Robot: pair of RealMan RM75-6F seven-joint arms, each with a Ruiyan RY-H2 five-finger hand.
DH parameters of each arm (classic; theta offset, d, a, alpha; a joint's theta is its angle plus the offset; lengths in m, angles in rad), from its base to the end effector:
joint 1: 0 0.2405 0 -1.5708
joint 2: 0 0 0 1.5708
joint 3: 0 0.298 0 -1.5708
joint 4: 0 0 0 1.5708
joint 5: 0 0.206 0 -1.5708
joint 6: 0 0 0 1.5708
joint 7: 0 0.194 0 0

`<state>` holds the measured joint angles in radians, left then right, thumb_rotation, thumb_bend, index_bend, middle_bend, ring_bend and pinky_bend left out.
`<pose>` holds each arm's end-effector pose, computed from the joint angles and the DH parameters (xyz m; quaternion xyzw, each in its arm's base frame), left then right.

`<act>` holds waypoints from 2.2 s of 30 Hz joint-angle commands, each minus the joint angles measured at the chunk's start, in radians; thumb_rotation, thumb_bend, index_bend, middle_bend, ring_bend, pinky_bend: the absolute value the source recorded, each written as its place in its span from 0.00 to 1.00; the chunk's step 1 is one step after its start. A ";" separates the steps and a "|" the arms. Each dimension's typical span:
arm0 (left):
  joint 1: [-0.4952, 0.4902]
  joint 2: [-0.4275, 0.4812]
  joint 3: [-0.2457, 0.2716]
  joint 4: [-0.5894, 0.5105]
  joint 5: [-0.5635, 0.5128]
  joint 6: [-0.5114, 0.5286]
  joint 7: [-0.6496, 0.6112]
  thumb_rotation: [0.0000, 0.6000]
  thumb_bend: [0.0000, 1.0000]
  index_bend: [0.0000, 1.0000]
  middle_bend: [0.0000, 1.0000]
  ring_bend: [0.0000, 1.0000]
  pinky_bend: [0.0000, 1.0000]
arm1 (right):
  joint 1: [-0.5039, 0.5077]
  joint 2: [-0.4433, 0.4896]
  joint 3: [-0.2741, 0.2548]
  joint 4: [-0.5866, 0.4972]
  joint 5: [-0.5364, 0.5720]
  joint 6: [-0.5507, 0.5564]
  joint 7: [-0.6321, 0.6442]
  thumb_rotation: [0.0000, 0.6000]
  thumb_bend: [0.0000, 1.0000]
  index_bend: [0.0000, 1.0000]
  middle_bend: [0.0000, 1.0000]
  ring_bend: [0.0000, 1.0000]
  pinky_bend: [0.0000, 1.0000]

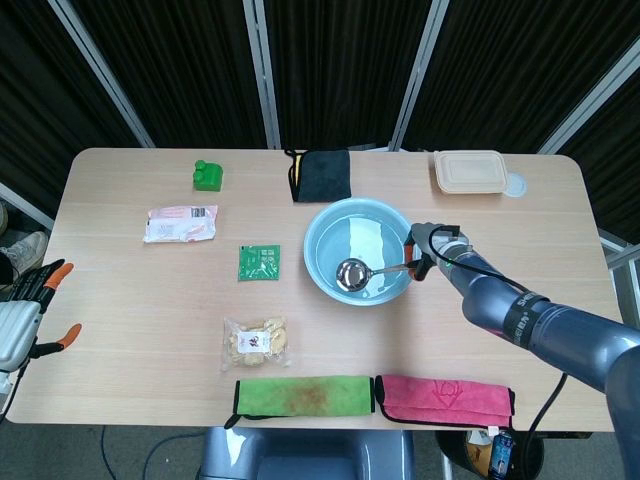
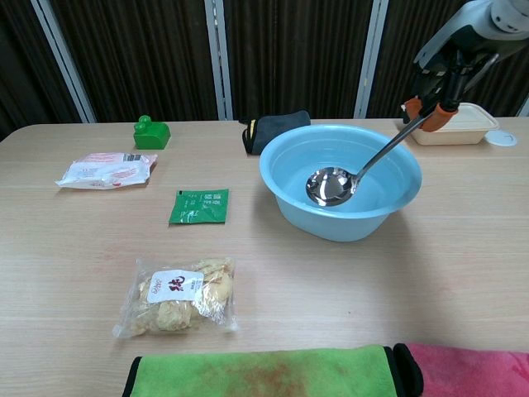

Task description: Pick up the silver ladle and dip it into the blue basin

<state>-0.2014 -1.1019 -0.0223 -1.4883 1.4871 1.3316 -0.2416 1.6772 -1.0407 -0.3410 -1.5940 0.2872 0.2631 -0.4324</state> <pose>-0.3624 0.2713 0.1726 -0.6136 -0.4399 -0.3900 0.5271 -0.0939 -0.4892 0.0945 0.6968 -0.5841 0.1055 0.4026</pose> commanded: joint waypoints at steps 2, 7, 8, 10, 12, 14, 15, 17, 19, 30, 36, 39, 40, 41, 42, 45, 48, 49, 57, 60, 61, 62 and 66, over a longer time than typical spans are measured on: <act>0.000 0.000 -0.004 0.003 -0.007 -0.002 -0.002 1.00 0.31 0.00 0.00 0.00 0.00 | 0.043 -0.055 -0.043 0.058 -0.014 -0.046 0.059 1.00 0.54 0.74 0.11 0.00 0.00; -0.001 -0.001 -0.009 0.007 -0.019 -0.008 -0.001 1.00 0.31 0.00 0.00 0.00 0.00 | 0.077 -0.120 -0.086 0.132 -0.044 -0.095 0.130 1.00 0.54 0.74 0.11 0.00 0.00; -0.001 -0.002 -0.010 0.008 -0.022 -0.009 -0.001 1.00 0.31 0.00 0.00 0.00 0.00 | 0.081 -0.132 -0.093 0.146 -0.049 -0.104 0.142 1.00 0.54 0.74 0.11 0.00 0.00; -0.001 -0.002 -0.013 0.011 -0.029 -0.011 -0.001 1.00 0.31 0.00 0.00 0.00 0.00 | 0.087 -0.156 -0.108 0.178 -0.060 -0.121 0.167 1.00 0.54 0.74 0.11 0.00 0.00; -0.002 -0.003 -0.015 0.015 -0.037 -0.017 0.002 1.00 0.31 0.00 0.00 0.00 0.00 | 0.093 -0.189 -0.133 0.227 -0.078 -0.151 0.208 1.00 0.54 0.74 0.11 0.00 0.00; -0.003 -0.004 -0.018 0.018 -0.044 -0.021 0.006 1.00 0.31 0.00 0.00 0.00 0.00 | 0.094 -0.213 -0.151 0.267 -0.096 -0.179 0.246 1.00 0.54 0.74 0.11 0.00 0.00; -0.003 -0.005 -0.019 0.018 -0.048 -0.023 0.010 1.00 0.31 0.00 0.00 0.00 0.00 | 0.093 -0.226 -0.159 0.291 -0.109 -0.195 0.268 1.00 0.54 0.74 0.11 0.00 0.00; -0.003 -0.007 -0.021 0.017 -0.054 -0.024 0.019 1.00 0.31 0.00 0.00 0.00 0.00 | 0.088 -0.251 -0.174 0.338 -0.139 -0.230 0.314 1.00 0.54 0.74 0.11 0.00 0.00; -0.002 -0.009 -0.023 0.016 -0.057 -0.022 0.029 1.00 0.31 0.00 0.00 0.00 0.00 | 0.081 -0.270 -0.184 0.377 -0.169 -0.257 0.351 1.00 0.54 0.74 0.11 0.00 0.00; -0.007 -0.023 -0.027 0.008 -0.074 -0.036 0.075 1.00 0.31 0.00 0.00 0.00 0.00 | 0.017 -0.339 -0.178 0.555 -0.375 -0.381 0.556 1.00 0.54 0.74 0.11 0.00 0.00; -0.012 -0.025 -0.023 0.006 -0.068 -0.048 0.079 1.00 0.31 0.00 0.00 0.00 0.00 | -0.023 -0.355 -0.152 0.593 -0.494 -0.408 0.644 1.00 0.54 0.75 0.11 0.00 0.00; -0.014 -0.024 -0.021 0.005 -0.064 -0.052 0.075 1.00 0.31 0.00 0.00 0.00 0.00 | -0.033 -0.357 -0.137 0.599 -0.551 -0.416 0.686 1.00 0.54 0.75 0.11 0.00 0.00; -0.012 -0.023 -0.023 0.006 -0.067 -0.049 0.073 1.00 0.31 0.00 0.00 0.00 0.00 | -0.034 -0.354 -0.130 0.598 -0.569 -0.416 0.700 1.00 0.54 0.75 0.11 0.00 0.00; -0.011 -0.022 -0.025 0.007 -0.069 -0.046 0.070 1.00 0.31 0.00 0.00 0.00 0.00 | -0.036 -0.349 -0.121 0.594 -0.591 -0.417 0.718 1.00 0.54 0.75 0.11 0.00 0.00; -0.010 -0.021 -0.025 0.007 -0.069 -0.045 0.069 1.00 0.31 0.00 0.00 0.00 0.00 | -0.036 -0.345 -0.116 0.591 -0.608 -0.417 0.730 1.00 0.54 0.75 0.11 0.00 0.00; -0.010 -0.020 -0.025 0.007 -0.066 -0.045 0.066 1.00 0.31 0.00 0.00 0.00 0.00 | -0.037 -0.331 -0.099 0.579 -0.659 -0.420 0.772 1.00 0.54 0.75 0.11 0.00 0.00; -0.011 -0.020 -0.024 0.006 -0.064 -0.047 0.061 1.00 0.31 0.00 0.00 0.00 0.00 | -0.032 -0.312 -0.088 0.561 -0.707 -0.422 0.811 1.00 0.54 0.75 0.11 0.00 0.00; -0.011 -0.018 -0.023 0.005 -0.063 -0.047 0.058 1.00 0.31 0.00 0.00 0.00 0.00 | -0.027 -0.304 -0.086 0.554 -0.720 -0.423 0.824 1.00 0.54 0.75 0.11 0.00 0.00; -0.008 -0.012 -0.024 0.002 -0.060 -0.043 0.041 1.00 0.31 0.00 0.00 0.00 0.00 | 0.015 -0.213 -0.065 0.465 -0.803 -0.427 0.929 1.00 0.54 0.75 0.12 0.00 0.00; -0.005 -0.008 -0.023 0.001 -0.058 -0.038 0.036 1.00 0.31 0.00 0.00 0.00 0.00 | 0.037 -0.172 -0.067 0.430 -0.828 -0.432 0.972 1.00 0.54 0.75 0.12 0.00 0.00; -0.004 -0.007 -0.024 0.001 -0.059 -0.036 0.036 1.00 0.31 0.00 0.00 0.00 0.00 | 0.044 -0.163 -0.070 0.425 -0.835 -0.435 0.986 1.00 0.54 0.75 0.12 0.00 0.00; -0.003 -0.007 -0.024 0.001 -0.060 -0.035 0.036 1.00 0.31 0.00 0.00 0.00 0.00 | 0.052 -0.155 -0.073 0.421 -0.842 -0.439 0.999 1.00 0.54 0.75 0.12 0.00 0.00; 0.000 -0.006 -0.029 0.001 -0.067 -0.030 0.037 1.00 0.31 0.00 0.00 0.00 0.00 | 0.080 -0.131 -0.091 0.411 -0.870 -0.455 1.054 1.00 0.54 0.75 0.12 0.00 0.00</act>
<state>-0.2018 -1.1080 -0.0503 -1.4871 1.4208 1.3009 -0.2049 1.7435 -1.1841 -0.4226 -1.1757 -0.5691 -0.1833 0.6015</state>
